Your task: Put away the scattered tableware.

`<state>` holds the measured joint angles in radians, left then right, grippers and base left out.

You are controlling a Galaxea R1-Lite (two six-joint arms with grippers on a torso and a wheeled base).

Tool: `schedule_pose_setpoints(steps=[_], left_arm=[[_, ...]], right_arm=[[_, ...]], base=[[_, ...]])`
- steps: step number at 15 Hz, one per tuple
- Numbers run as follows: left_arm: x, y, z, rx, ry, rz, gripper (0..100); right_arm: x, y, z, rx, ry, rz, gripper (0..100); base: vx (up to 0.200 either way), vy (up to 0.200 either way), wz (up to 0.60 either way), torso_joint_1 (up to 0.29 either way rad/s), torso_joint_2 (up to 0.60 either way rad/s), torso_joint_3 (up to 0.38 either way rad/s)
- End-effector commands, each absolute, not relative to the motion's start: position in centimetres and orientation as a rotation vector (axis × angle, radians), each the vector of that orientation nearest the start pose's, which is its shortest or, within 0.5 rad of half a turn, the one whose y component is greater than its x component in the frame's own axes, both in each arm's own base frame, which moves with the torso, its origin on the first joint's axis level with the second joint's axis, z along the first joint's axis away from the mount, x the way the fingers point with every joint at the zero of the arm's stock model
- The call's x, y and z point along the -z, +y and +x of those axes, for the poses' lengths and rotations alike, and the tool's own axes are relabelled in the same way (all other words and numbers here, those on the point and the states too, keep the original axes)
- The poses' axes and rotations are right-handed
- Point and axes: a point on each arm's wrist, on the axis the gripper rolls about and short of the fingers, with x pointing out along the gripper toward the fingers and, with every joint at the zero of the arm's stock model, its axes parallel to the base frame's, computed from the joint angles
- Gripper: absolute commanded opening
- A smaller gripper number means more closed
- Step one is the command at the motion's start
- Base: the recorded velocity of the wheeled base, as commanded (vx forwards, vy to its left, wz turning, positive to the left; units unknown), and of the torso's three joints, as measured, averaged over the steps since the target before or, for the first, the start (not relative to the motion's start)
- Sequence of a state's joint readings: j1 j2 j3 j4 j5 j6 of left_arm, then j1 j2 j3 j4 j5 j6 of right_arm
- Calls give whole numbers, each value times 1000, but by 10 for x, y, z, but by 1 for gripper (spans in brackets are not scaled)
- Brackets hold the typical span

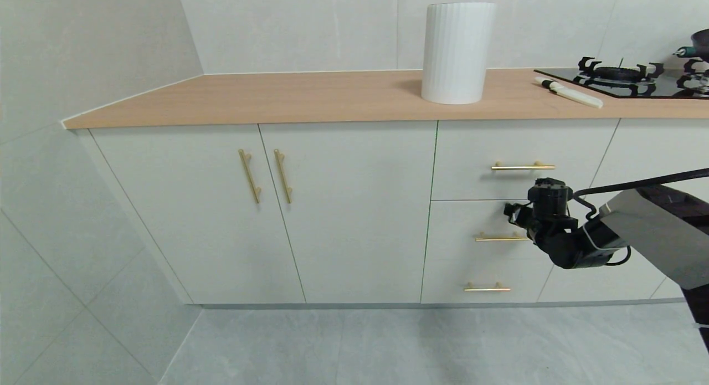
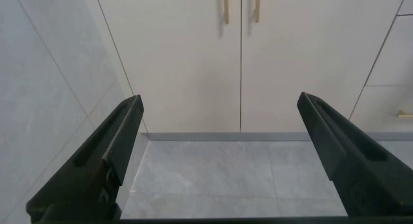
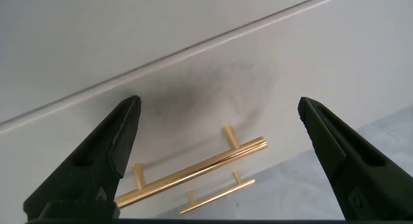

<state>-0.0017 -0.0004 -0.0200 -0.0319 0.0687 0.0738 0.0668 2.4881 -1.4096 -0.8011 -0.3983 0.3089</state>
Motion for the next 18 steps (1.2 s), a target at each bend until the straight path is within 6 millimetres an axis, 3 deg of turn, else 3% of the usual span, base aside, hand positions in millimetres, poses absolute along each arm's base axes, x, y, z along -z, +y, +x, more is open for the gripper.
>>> schedule_pose_setpoints(steps=[1,3,5,9,10,11,12,13,14,16,18], left_arm=[[-84,2,-25,-69,-50,72,100],[-84,2,-25,-69,-50,73,100],[-84,2,-25,-69,-50,72,100],[-84,2,-25,-69,-50,72,100],[-84,2,-25,-69,-50,72,100],[-84,2,-25,-69,-50,72,100],[-84,2,-25,-69,-50,72,100],[-84,2,-25,-69,-50,72,100],[-84,2,-25,-69,-50,72,100],[-84,2,-25,-69,-50,72,100],[-84,2,-25,-69,-50,72,100]], right_arm=[[-66,20,466,378,188,246,100],[-122,16,415,379,95,260,100],[-146,16,361,407,59,251,100],[-217,-1,219,429,-166,101,100],[-221,-1,206,428,-186,89,100],[-235,-3,158,428,-255,37,100],[-239,-4,144,427,-276,29,100],[-248,-5,107,405,-293,16,100],[-251,-5,83,368,-289,9,100],[-253,-5,44,265,-245,2,100],[-241,-5,20,202,-171,66,100]], base=[[0,0,0,0,0,0],[0,0,0,0,0,0],[0,0,0,0,0,0],[0,0,0,0,0,0],[0,0,0,0,0,0],[0,0,0,0,0,0],[0,0,0,0,0,0],[0,0,0,0,0,0],[0,0,0,0,0,0],[0,0,0,0,0,0],[0,0,0,0,0,0]])
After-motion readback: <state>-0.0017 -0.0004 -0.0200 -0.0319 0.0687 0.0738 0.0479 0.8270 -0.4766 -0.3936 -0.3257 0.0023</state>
